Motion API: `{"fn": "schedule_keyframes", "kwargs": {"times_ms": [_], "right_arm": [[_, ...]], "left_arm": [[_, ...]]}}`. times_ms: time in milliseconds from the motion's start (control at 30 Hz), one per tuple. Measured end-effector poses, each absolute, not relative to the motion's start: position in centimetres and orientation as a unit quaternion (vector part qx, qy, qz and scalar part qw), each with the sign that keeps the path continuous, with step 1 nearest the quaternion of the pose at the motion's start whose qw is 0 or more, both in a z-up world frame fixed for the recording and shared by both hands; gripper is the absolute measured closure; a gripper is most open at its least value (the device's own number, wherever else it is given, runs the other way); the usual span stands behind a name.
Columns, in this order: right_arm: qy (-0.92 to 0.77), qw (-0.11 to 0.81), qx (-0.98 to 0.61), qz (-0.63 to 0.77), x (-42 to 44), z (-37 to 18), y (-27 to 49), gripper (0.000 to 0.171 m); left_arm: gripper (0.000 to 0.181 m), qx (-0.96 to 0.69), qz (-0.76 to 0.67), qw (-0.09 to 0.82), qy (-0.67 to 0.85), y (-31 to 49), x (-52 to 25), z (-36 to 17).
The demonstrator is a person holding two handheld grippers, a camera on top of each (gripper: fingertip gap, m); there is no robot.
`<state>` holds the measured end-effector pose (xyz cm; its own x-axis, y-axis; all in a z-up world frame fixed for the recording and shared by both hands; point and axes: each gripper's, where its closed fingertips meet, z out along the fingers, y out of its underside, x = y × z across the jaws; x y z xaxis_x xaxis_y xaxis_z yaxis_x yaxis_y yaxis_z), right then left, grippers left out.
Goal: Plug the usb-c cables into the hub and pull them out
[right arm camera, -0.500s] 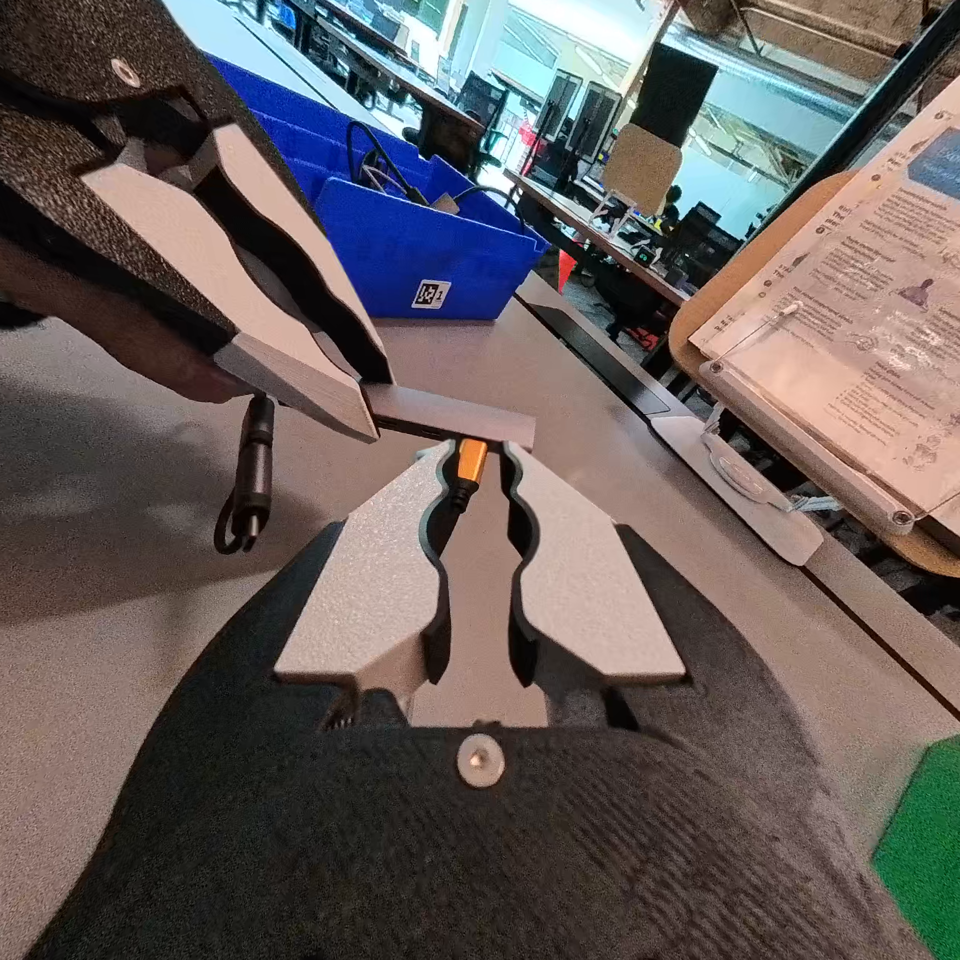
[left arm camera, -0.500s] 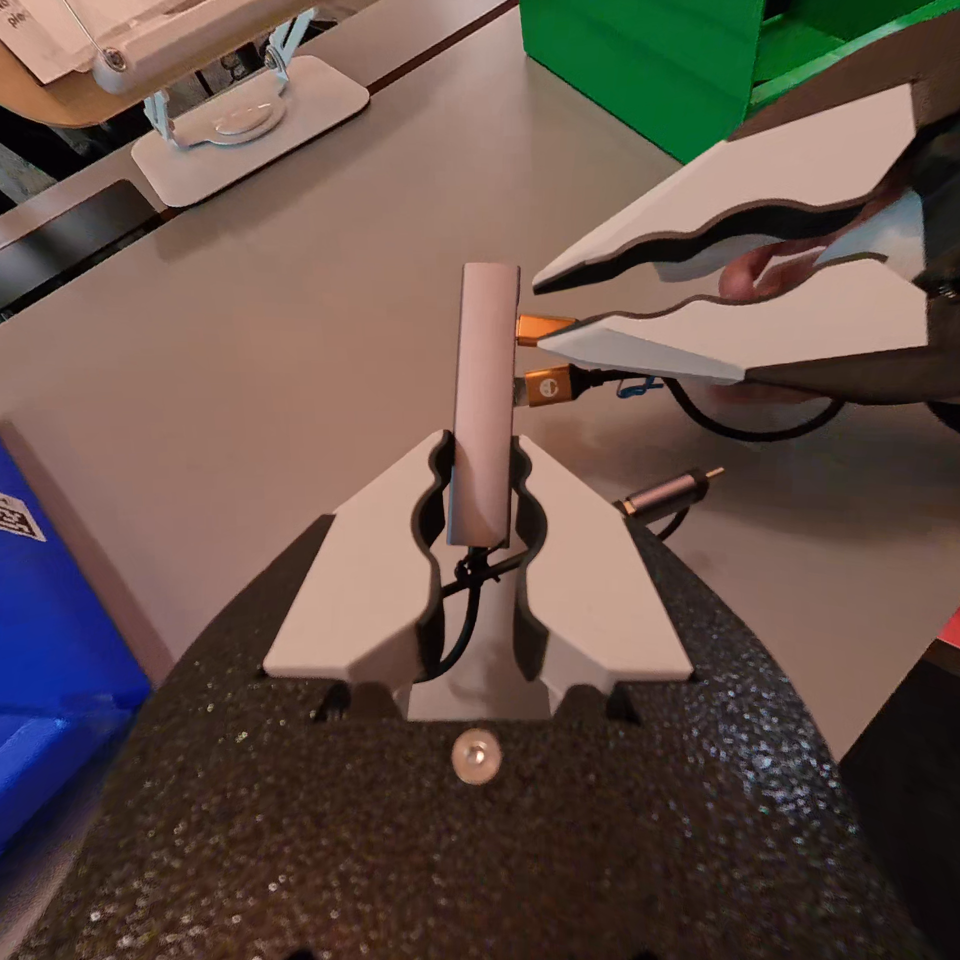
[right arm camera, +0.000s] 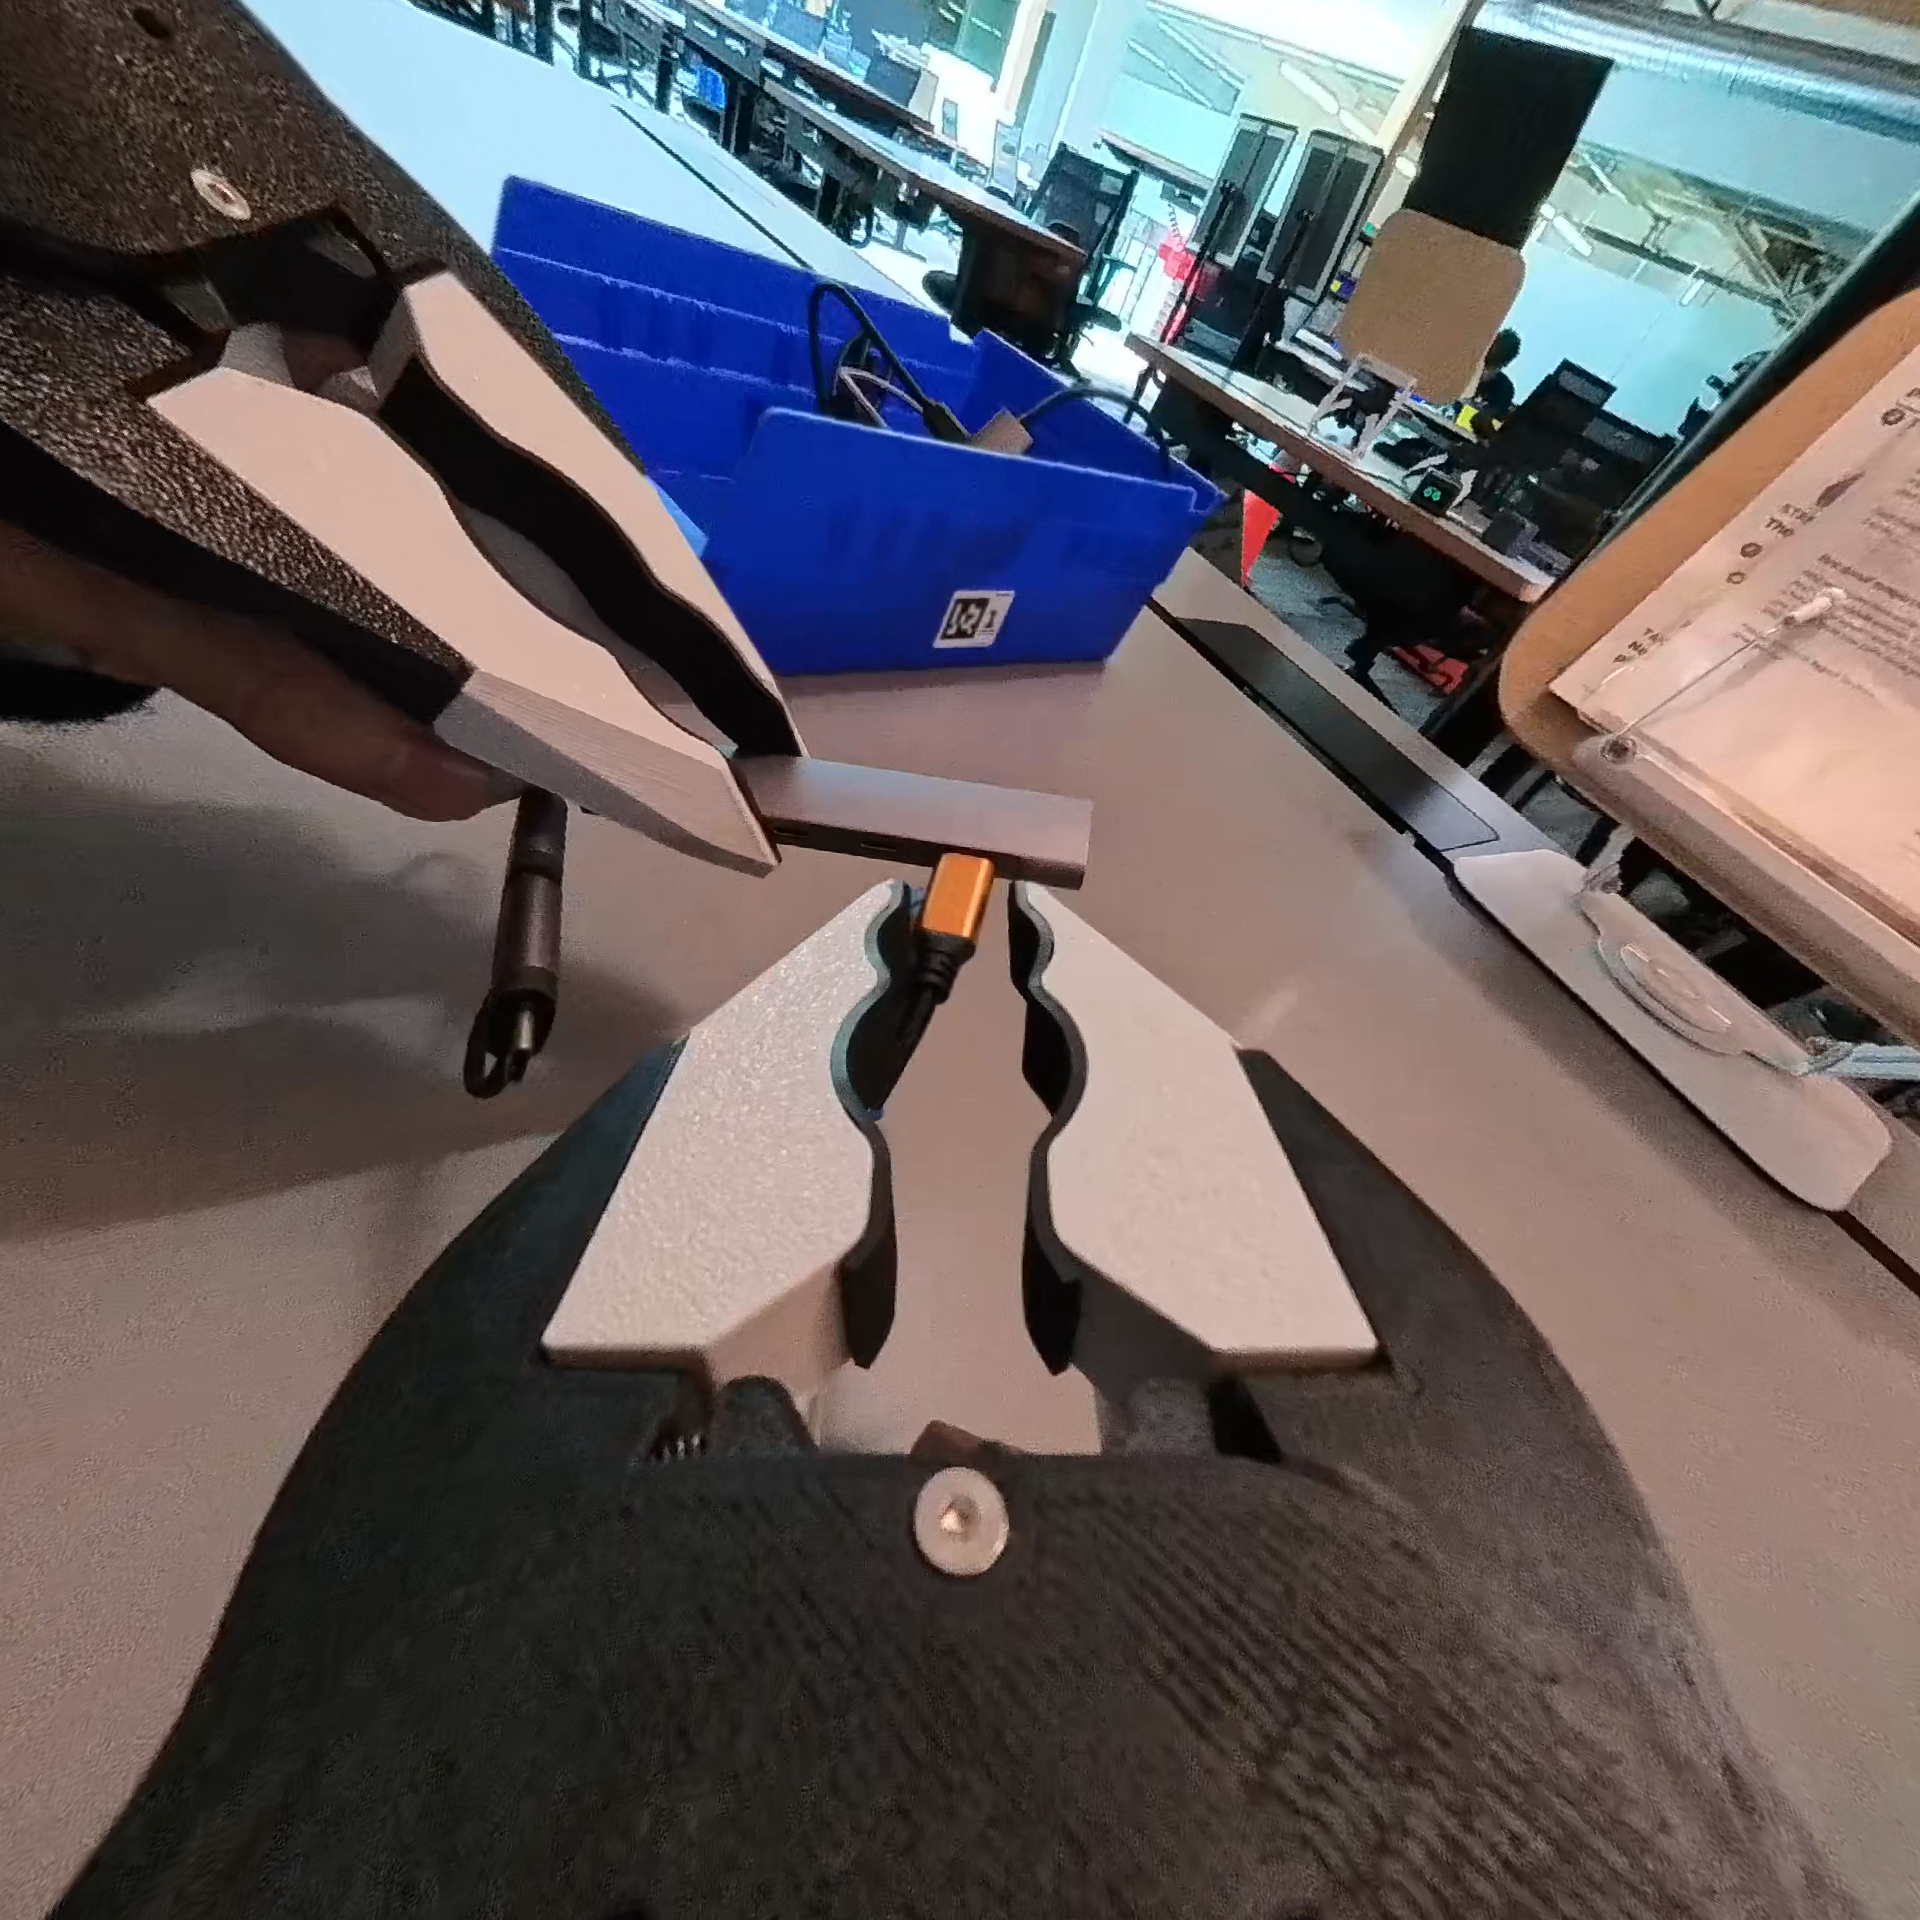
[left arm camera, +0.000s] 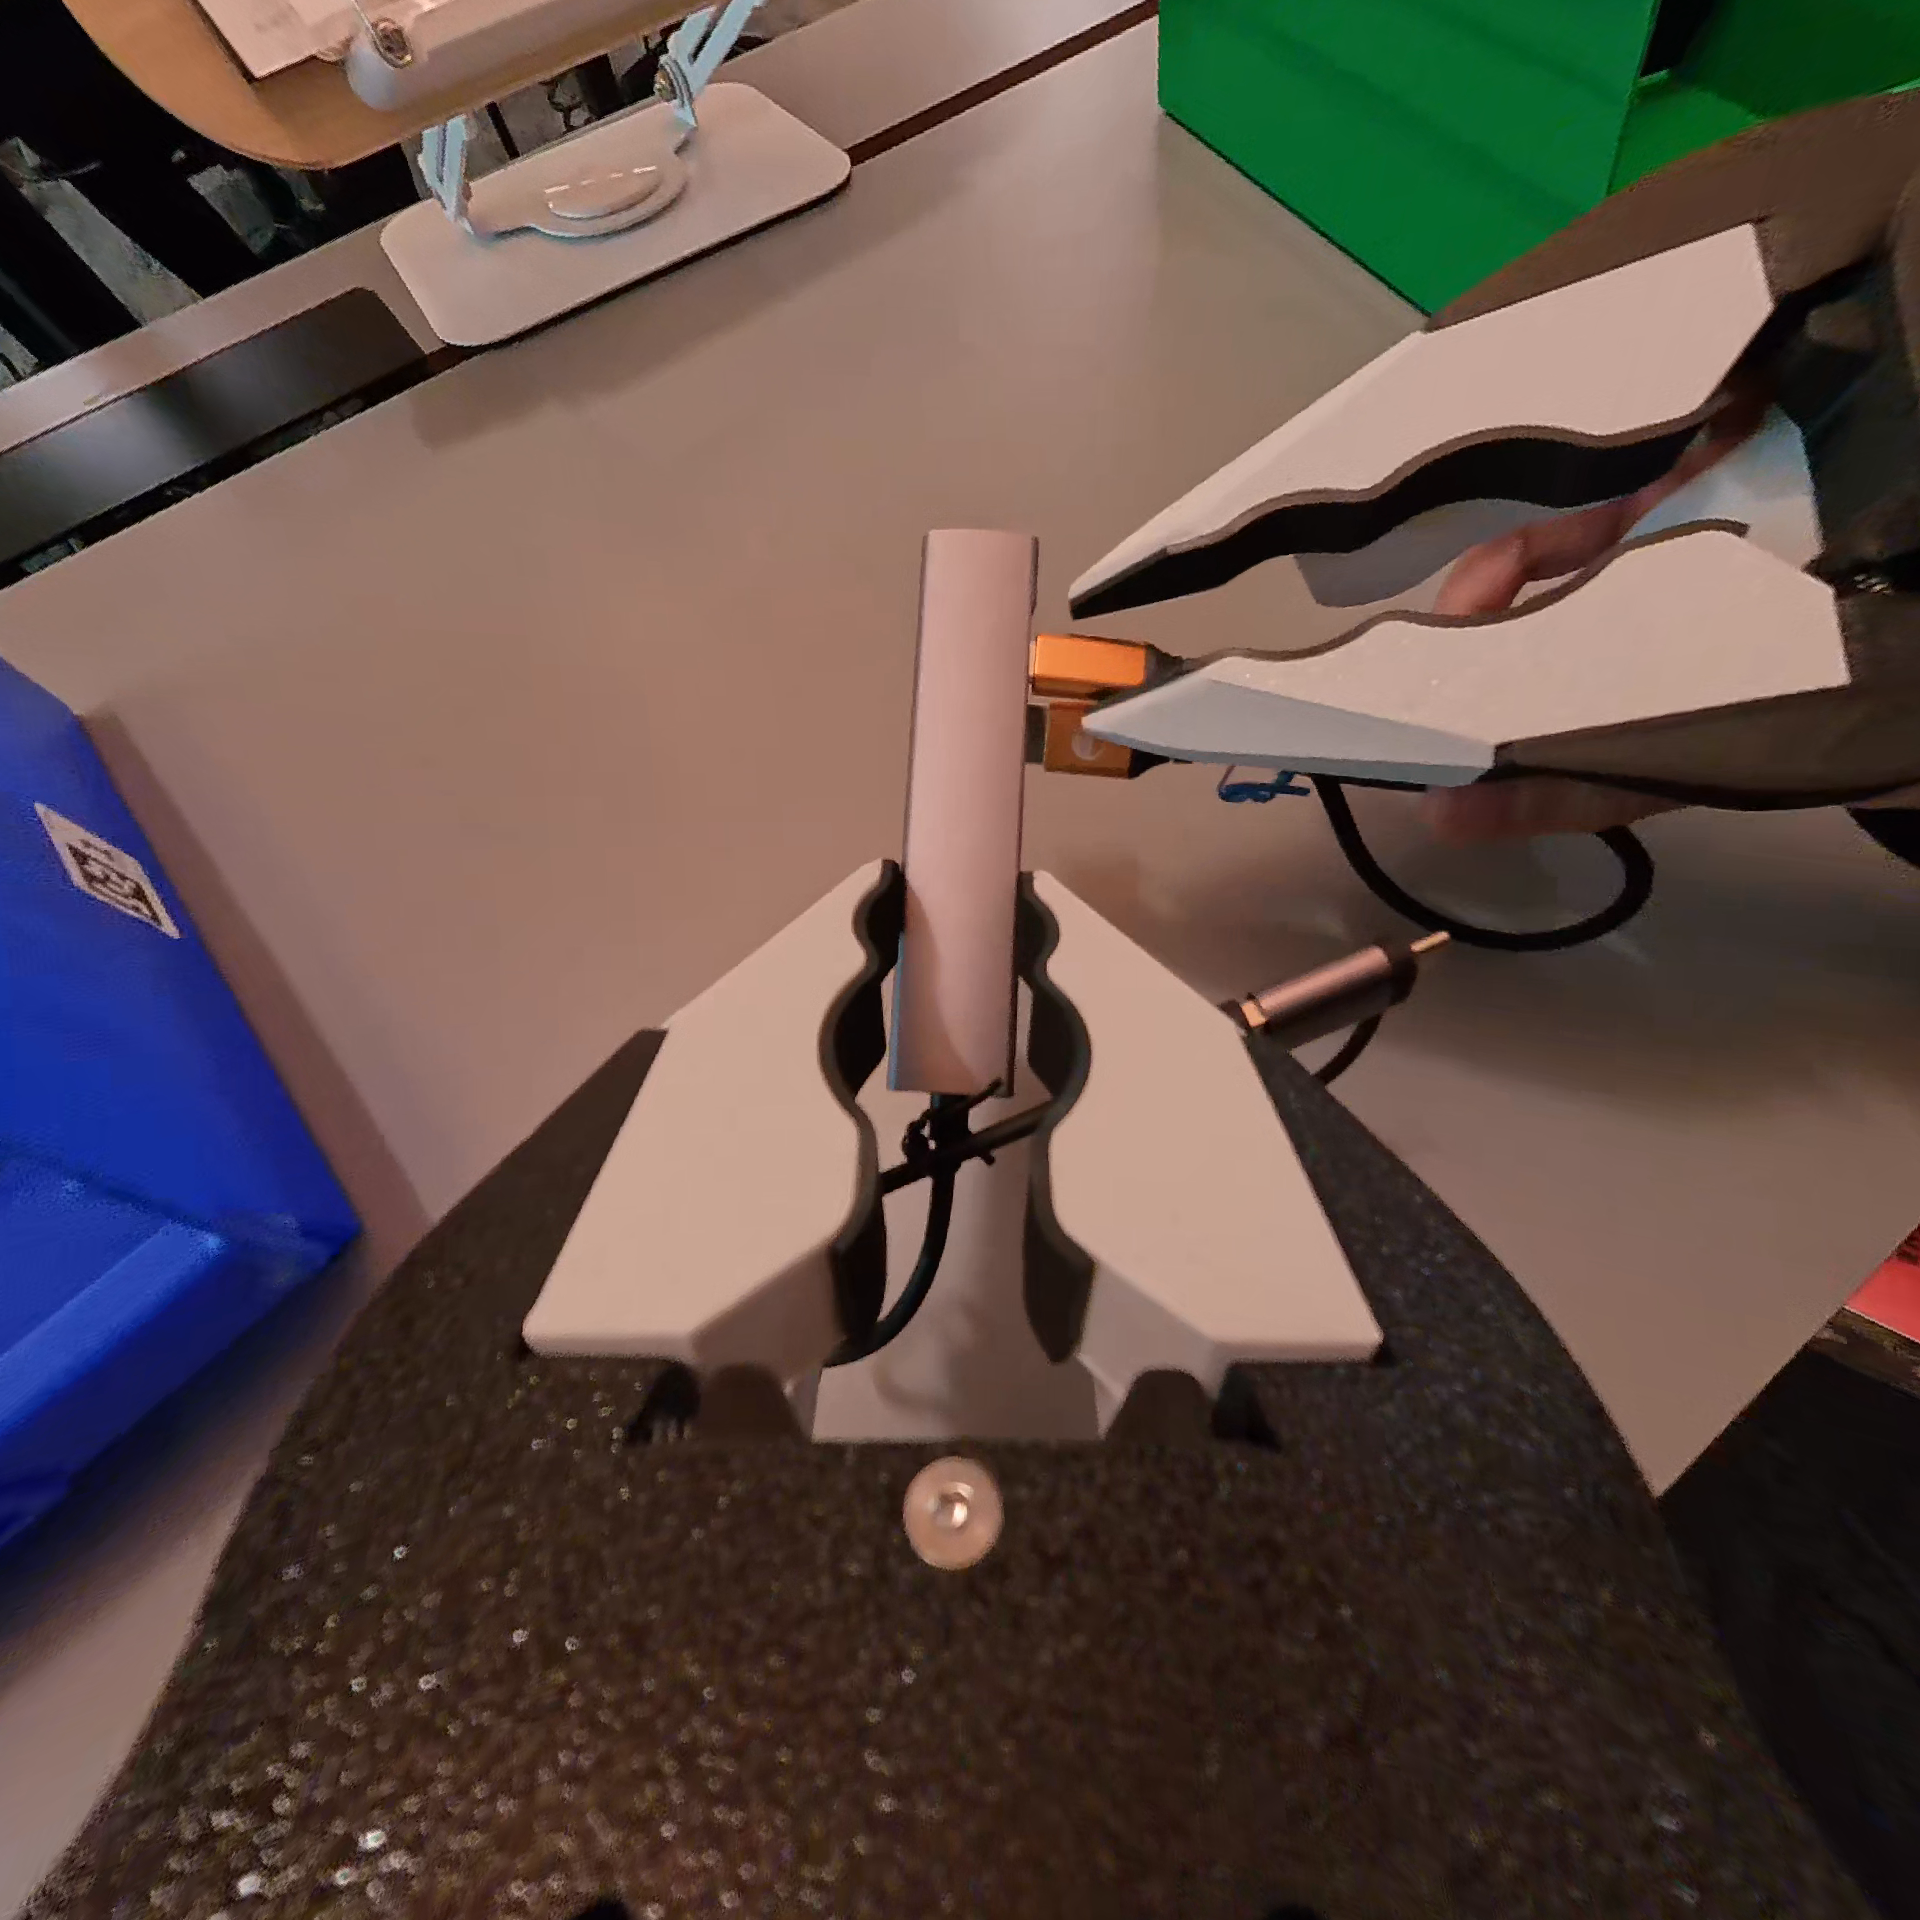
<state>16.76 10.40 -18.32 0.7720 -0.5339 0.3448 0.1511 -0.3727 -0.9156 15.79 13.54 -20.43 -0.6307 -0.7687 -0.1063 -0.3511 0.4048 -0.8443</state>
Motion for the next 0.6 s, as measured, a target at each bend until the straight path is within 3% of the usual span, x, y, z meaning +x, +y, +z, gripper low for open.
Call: {"fn": "schedule_keyframes", "kwargs": {"times_ms": [400,600], "right_arm": [[0.149,0.585,-0.729,-0.323,17.0,-17.7,12.2,0.161],[0.206,0.664,-0.659,-0.286,17.6,-14.7,11.4,0.161]], "left_arm": [[0.162,-0.389,-0.453,0.242,0.765,14.7,15.2,-19.7],[0.158,-0.317,-0.555,0.32,0.699,14.9,15.2,-15.7]]}}
